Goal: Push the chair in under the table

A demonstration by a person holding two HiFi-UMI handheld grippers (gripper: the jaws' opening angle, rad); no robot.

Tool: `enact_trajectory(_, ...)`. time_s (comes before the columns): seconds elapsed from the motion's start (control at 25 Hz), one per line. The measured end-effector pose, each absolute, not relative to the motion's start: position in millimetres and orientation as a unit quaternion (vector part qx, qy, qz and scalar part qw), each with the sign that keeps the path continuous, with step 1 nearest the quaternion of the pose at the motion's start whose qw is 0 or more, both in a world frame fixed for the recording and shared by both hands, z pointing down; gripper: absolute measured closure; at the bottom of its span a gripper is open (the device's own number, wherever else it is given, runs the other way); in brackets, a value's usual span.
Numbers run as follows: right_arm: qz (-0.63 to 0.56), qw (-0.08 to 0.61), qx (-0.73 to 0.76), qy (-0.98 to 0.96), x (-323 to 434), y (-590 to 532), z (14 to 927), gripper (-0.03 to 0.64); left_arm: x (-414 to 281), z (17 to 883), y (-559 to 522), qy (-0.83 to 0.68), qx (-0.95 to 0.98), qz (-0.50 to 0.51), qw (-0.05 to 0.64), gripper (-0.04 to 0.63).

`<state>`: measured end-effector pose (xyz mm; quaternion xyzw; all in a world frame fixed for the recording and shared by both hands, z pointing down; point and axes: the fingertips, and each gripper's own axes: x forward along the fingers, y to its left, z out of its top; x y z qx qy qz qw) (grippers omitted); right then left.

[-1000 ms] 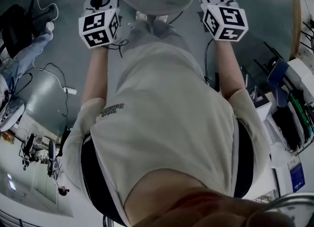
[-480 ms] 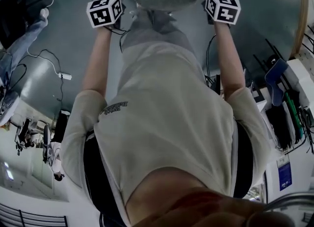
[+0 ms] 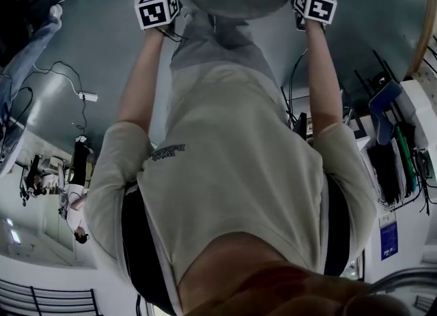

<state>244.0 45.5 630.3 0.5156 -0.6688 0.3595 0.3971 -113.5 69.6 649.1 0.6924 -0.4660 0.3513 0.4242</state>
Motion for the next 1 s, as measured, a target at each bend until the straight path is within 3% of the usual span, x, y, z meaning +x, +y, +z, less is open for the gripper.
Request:
enact_trajectory(0.44,0.449,0.372,0.518,-0.626,253,51,699,0.318,-120,706,77,-0.454,0.642,0.354,0.507,0.353)
enact_trajectory(1.0,0.569,0.308,0.461,-0.607,232,50,738,0.318,-118,726,69,-0.480,0.608,0.371,0.512,0.351)
